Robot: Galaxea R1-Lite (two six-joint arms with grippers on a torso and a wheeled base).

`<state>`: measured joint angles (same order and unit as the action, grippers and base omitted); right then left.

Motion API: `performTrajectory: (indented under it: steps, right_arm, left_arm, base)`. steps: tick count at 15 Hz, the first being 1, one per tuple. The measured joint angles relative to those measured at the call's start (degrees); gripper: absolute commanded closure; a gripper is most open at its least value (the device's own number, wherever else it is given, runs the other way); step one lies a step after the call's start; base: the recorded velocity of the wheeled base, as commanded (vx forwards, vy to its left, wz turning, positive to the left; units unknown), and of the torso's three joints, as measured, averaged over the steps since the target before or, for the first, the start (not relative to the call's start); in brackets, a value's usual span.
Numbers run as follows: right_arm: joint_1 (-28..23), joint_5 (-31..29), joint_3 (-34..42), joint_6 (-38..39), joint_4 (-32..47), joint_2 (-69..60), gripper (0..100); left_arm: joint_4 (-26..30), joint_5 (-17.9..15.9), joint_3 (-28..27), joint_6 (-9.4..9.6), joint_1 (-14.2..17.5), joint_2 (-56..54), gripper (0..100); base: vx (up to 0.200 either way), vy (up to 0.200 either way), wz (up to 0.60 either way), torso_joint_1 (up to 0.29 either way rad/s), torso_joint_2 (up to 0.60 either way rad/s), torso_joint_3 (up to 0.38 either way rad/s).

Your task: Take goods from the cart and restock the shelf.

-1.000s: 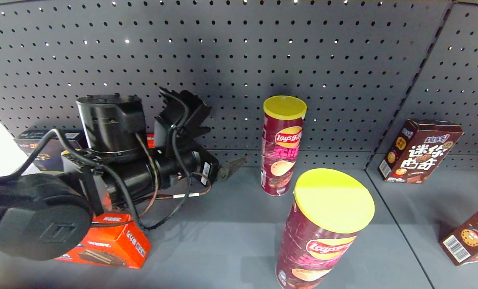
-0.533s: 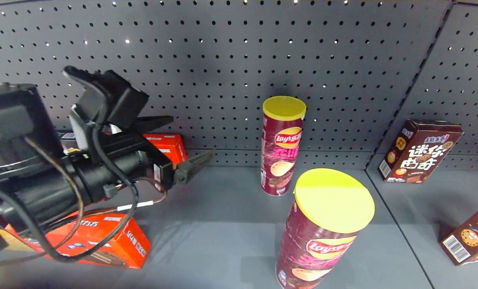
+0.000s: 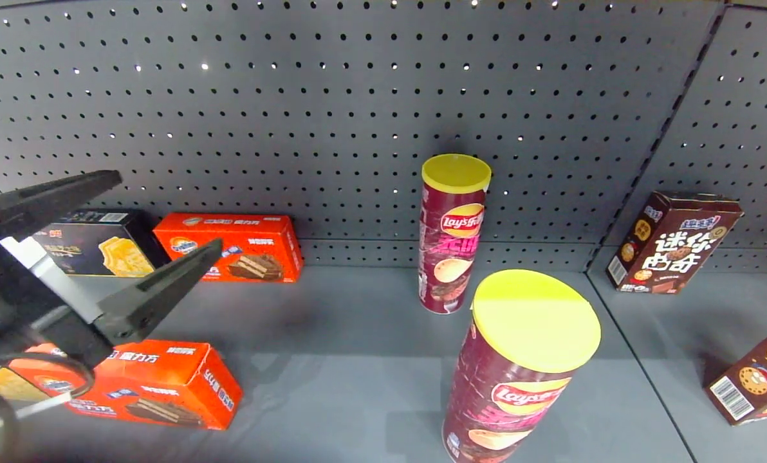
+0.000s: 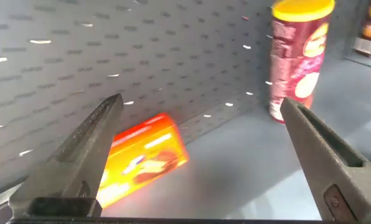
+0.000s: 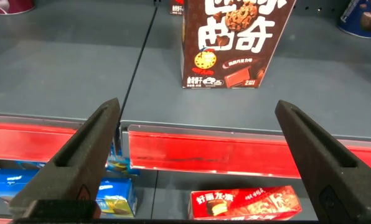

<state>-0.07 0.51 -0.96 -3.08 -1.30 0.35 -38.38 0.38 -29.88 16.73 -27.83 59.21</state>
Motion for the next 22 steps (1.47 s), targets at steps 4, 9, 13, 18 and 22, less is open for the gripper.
performTrajectory:
  steps: [4,9,13,18,22]
  right_arm:
    - [0.0,0.0,0.0,0.0,0.0,0.0,0]
    - [0.0,-0.1,-0.1,0.1,0.1,0.0,0]
    - [0.0,-0.1,0.0,0.2,0.0,0.0,0]
    - [0.0,0.0,-0.4,0.4,1.5,0.0,0]
    - [0.0,0.1,-0.5,0.5,1.7,0.0,0]
  left_arm:
    - [15.1,7.4,4.8,2.4,0.1,-17.4,0]
    - [44.7,23.8,7.1,5.22,4.2,-44.5,0]
    - [43.3,26.9,18.6,1.33,9.8,-55.5,0]
    - [34.8,6.8,29.4,-1.82,9.9,-59.0,0]
    - [41.7,-9.1,27.9,-4.57,9.6,-58.9,0]
  base:
    - [0.0,0.0,0.0,0.0,0.0,0.0]
    - [0.0,0.0,0.0,0.0,0.0,0.0]
    - [0.0,0.0,0.0,0.0,0.0,0.0]
    - [0.0,0.0,0.0,0.0,0.0,0.0]
    - [0.0,0.0,0.0,0.0,0.0,0.0]
